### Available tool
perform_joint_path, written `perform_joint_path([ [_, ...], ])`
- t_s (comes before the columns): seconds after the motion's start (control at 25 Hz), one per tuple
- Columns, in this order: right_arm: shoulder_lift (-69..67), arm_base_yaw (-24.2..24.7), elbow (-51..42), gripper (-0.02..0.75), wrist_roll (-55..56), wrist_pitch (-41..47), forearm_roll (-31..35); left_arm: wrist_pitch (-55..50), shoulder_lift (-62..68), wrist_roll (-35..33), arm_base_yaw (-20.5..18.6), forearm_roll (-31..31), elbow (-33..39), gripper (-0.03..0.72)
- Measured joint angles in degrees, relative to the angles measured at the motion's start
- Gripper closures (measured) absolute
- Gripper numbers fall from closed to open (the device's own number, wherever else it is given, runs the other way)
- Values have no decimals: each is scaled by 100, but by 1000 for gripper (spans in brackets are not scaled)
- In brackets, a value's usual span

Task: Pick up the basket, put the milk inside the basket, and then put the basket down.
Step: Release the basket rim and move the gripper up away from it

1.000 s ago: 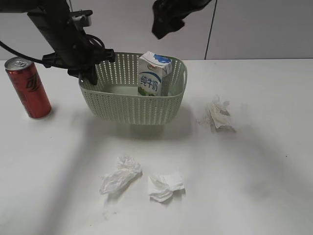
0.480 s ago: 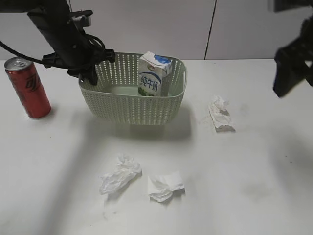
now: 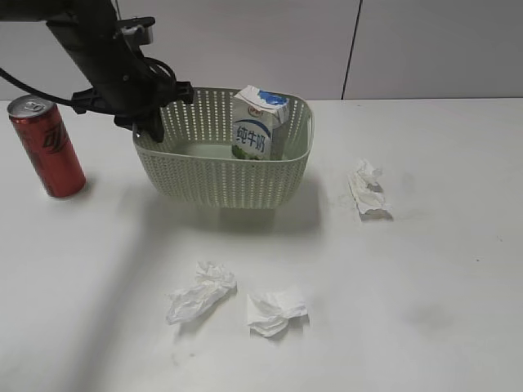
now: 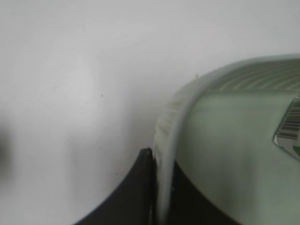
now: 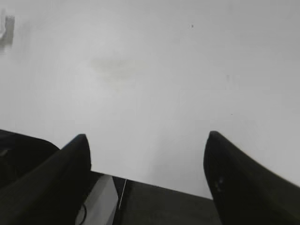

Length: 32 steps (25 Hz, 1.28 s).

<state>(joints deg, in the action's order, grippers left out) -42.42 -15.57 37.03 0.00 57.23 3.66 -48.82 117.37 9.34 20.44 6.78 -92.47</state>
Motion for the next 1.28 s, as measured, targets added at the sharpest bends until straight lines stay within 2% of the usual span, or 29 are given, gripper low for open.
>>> perform_joint_path([
  [0.24,2103,0,-756,166,0,-309,-25,4,0,0,0,11,0,688],
  [0.4,3020,0,-1259,166,0,-285,-59,4,0,0,0,17,0,688],
  [1.0,3417,0,-1289,184,0,-302,-71,336,563,10,0,72,0,680],
  [1.12,3417,0,-1289,183,0,-302,-71,378,565,23,0,133,0,594],
  [1.28,3417,0,-1289,183,0,-302,-71,367,559,35,0,226,0,293],
])
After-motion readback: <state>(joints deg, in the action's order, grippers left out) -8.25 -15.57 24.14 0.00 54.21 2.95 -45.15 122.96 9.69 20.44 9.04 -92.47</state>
